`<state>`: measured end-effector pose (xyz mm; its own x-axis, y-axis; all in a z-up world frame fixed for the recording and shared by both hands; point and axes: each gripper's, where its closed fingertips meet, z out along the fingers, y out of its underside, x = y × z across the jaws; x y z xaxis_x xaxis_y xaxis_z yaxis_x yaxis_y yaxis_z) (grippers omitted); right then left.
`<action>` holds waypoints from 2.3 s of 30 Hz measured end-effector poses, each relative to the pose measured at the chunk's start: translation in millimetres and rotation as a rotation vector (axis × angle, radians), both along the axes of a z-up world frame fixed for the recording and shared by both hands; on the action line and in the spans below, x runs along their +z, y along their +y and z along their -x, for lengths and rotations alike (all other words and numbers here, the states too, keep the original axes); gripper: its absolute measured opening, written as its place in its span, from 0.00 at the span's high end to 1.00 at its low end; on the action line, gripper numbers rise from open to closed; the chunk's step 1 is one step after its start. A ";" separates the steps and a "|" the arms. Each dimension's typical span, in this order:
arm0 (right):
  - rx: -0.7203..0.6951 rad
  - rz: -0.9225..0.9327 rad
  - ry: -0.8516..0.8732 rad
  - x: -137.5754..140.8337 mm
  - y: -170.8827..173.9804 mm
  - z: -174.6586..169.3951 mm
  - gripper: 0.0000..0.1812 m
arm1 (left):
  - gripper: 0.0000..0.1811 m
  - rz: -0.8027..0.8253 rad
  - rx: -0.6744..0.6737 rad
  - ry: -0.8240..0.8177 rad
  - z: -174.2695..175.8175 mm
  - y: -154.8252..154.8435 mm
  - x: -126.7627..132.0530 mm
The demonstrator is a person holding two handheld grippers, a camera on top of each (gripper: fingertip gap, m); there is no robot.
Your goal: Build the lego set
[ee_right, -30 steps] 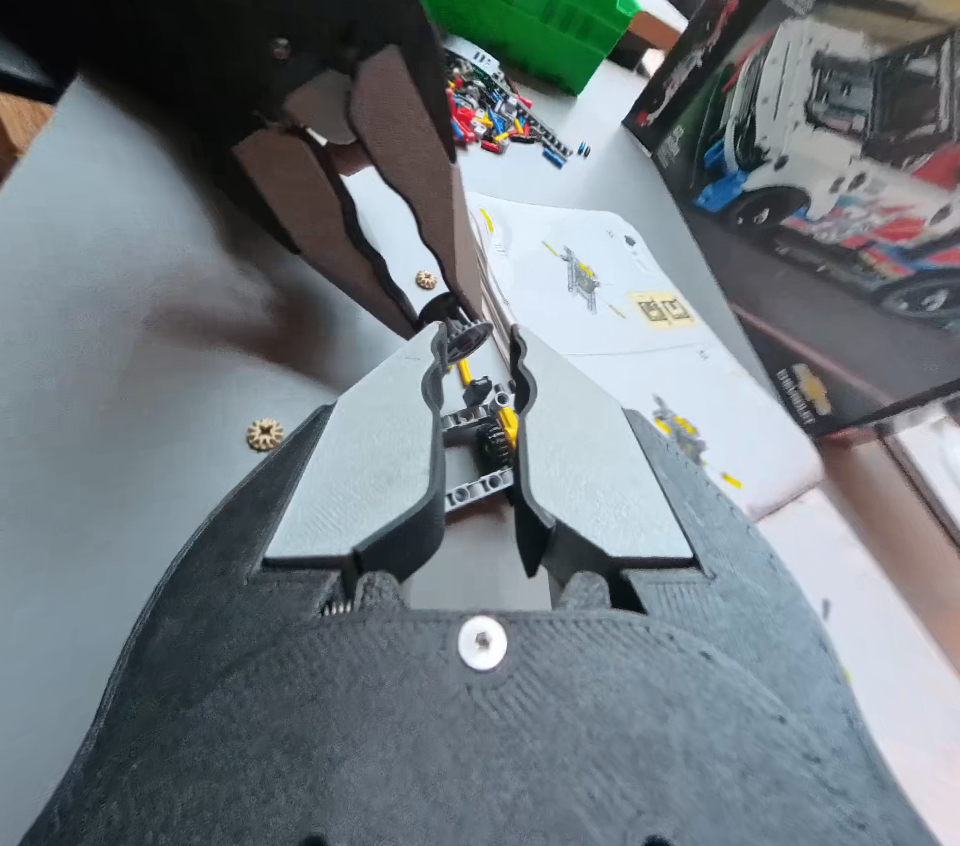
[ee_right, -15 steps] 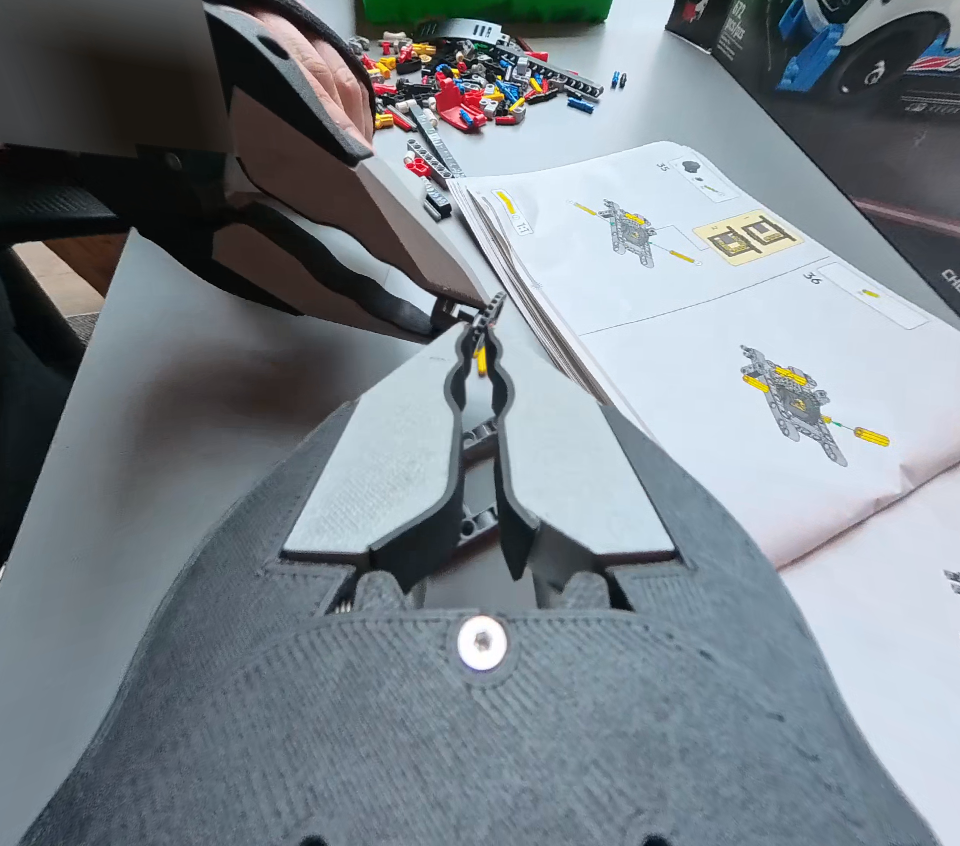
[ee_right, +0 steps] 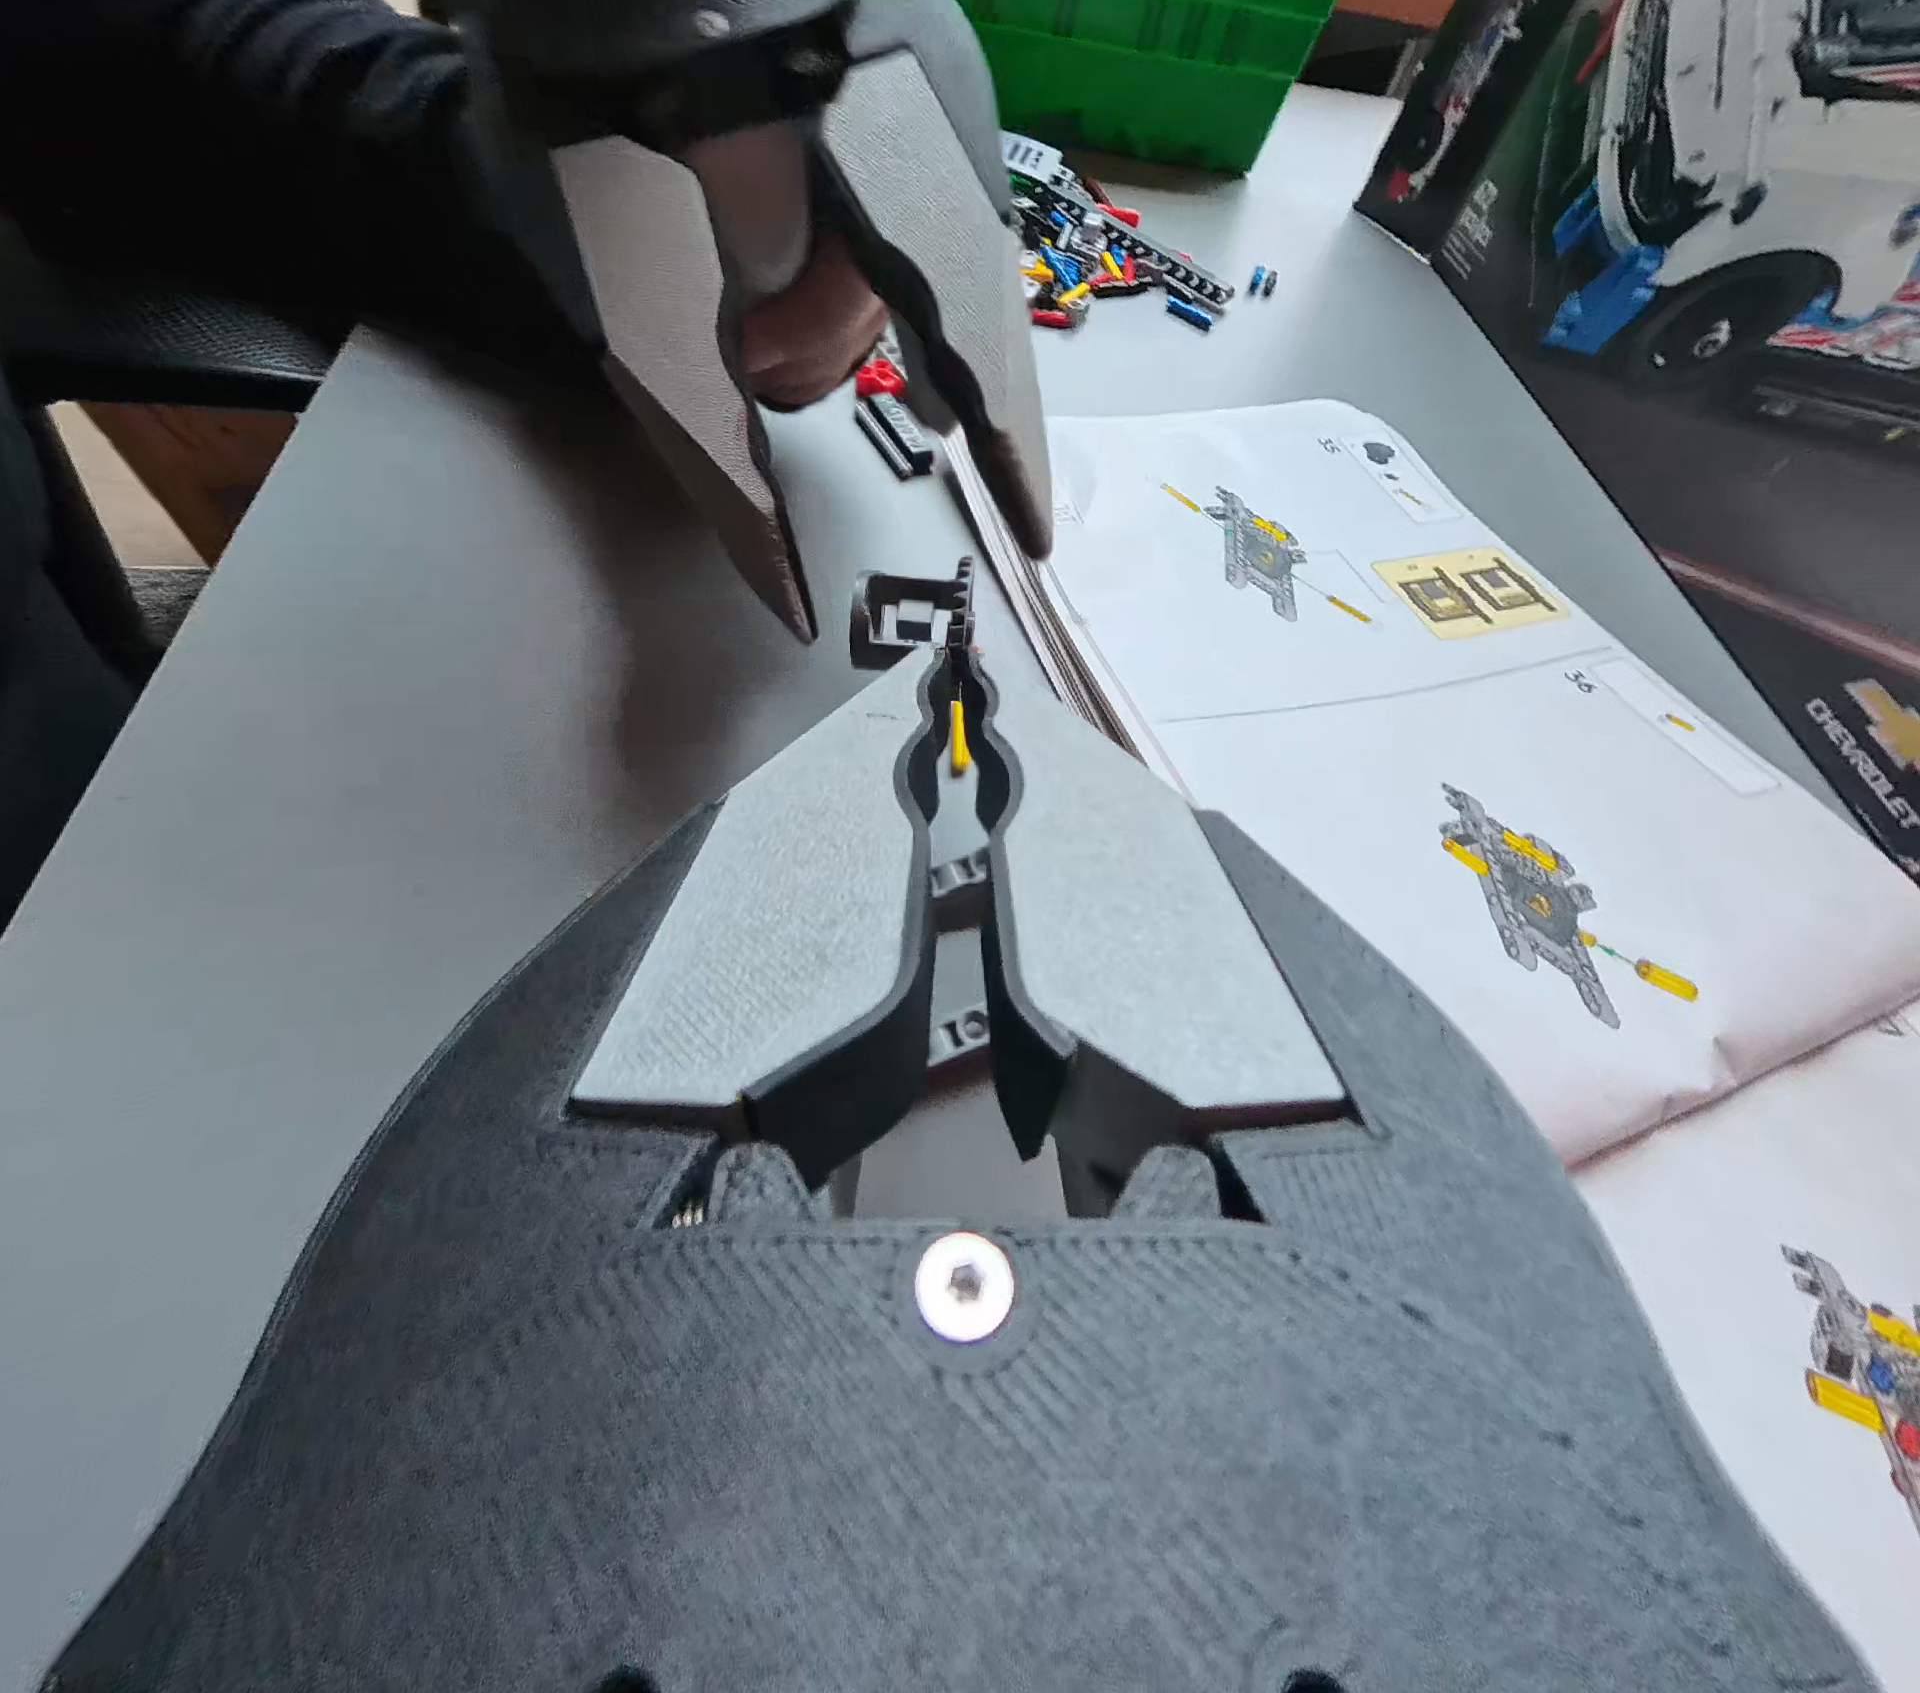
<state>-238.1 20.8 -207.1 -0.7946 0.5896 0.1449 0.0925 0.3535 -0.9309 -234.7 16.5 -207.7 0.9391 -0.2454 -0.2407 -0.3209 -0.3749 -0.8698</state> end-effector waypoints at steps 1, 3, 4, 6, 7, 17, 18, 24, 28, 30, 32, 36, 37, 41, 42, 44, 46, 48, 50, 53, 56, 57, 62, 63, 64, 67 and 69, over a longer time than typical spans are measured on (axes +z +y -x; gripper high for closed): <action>0.017 0.006 0.002 0.8 -1.7 -2.0 1.00 | 0.76 0.011 -0.025 -0.068 -3.8 -0.1 -1.0; 0.059 0.023 0.009 3.5 -5.7 -7.2 1.00 | 0.76 0.029 -0.056 -0.159 -9.6 0.6 -2.7; 0.075 0.029 0.013 4.5 -7.0 -9.3 1.00 | 0.76 0.040 -0.068 -0.184 -12.1 0.8 -4.0; 0.106 0.031 0.011 4.7 -9.5 -13.3 1.00 | 0.76 0.043 -0.106 -0.215 -19.7 0.8 -3.8; 0.111 0.031 0.011 4.6 -9.8 -13.9 1.00 | 0.79 0.044 -0.126 -0.219 -23.7 0.4 -3.7; 0.144 -0.122 -0.024 -18.0 -15.2 -21.1 1.00 | 0.87 0.173 -0.158 -0.079 -28.4 -7.0 -30.8; 0.144 -0.151 -0.024 -21.7 -15.6 -21.4 1.00 | 0.87 0.194 -0.160 -0.078 -28.5 -8.2 -34.9; 0.145 -0.260 -0.035 -37.4 -15.8 -22.7 1.00 | 0.87 0.271 -0.170 -0.085 -28.7 -12.1 -46.4; 0.144 -0.303 -0.079 -46.9 -14.0 -22.7 1.00 | 0.88 0.302 -0.164 -0.079 -27.9 -12.6 -51.4; 0.140 -0.320 -0.081 -49.3 -13.6 -22.3 1.00 | 0.88 0.314 -0.162 -0.084 -27.6 -12.9 -53.1; 0.135 -0.326 -0.079 -50.0 -13.4 -21.8 1.00 | 0.87 0.324 -0.155 -0.106 -26.4 -13.1 -53.5; 0.135 -0.331 -0.057 -49.0 -13.7 -22.5 1.00 | 0.86 0.354 -0.149 -0.139 -25.4 -14.3 -56.5; 0.136 -0.333 -0.051 -48.8 -14.0 -22.7 1.00 | 0.86 0.358 -0.149 -0.142 -25.4 -14.6 -56.9; 0.133 -0.340 -0.038 -48.8 -14.1 -22.6 1.00 | 0.86 0.371 -0.146 -0.144 -25.1 -14.9 -58.7; 0.131 -0.340 -0.038 -48.8 -14.0 -22.4 1.00 | 0.86 0.372 -0.146 -0.143 -25.1 -14.9 -58.9; 0.123 -0.340 -0.028 -48.0 -13.6 -21.2 1.00 | 0.86 0.371 -0.143 -0.139 -24.9 -14.7 -59.1; 0.116 -0.344 0.000 -46.1 -13.6 -20.3 1.00 | 0.86 0.371 -0.144 -0.137 -25.1 -14.7 -59.2; 0.102 -0.361 0.043 -44.0 -13.1 -18.5 1.00 | 0.85 0.372 -0.137 -0.142 -24.0 -14.4 -59.1; 0.085 -0.396 0.118 -40.7 -12.2 -16.5 1.00 | 0.82 0.371 -0.131 -0.153 -23.0 -13.9 -58.6; 0.058 -0.511 0.254 -37.4 -10.6 -14.4 1.00 | 0.81 0.352 -0.135 -0.169 -22.5 -13.7 -54.9; 0.040 -0.664 0.421 -37.5 -10.2 -12.9 1.00 | 0.81 0.334 -0.126 -0.163 -18.8 -13.2 -52.7; 0.040 -0.702 0.459 -38.7 -10.5 -12.8 1.00 | 0.81 0.336 -0.124 -0.163 -18.0 -13.2 -52.9; 0.043 -0.744 0.500 -39.7 -12.3 -13.7 1.00 | 0.83 0.349 -0.117 -0.159 -17.5 -12.5 -55.2; 0.043 -0.745 0.503 -39.2 -12.1 -13.5 1.00 | 0.83 0.348 -0.113 -0.155 -17.1 -12.0 -55.4; 0.045 -0.745 0.507 -38.9 -12.3 -13.7 1.00 | 0.83 0.347 -0.113 -0.150 -17.1 -12.0 -55.5; 0.048 -0.718 0.501 -37.5 -12.8 -13.9 1.00 | 0.83 0.346 -0.101 -0.121 -15.0 -11.5 -56.7; 0.053 -0.672 0.472 -35.7 -12.8 -14.4 1.00 | 0.84 0.344 -0.090 -0.091 -12.2 -11.6 -58.0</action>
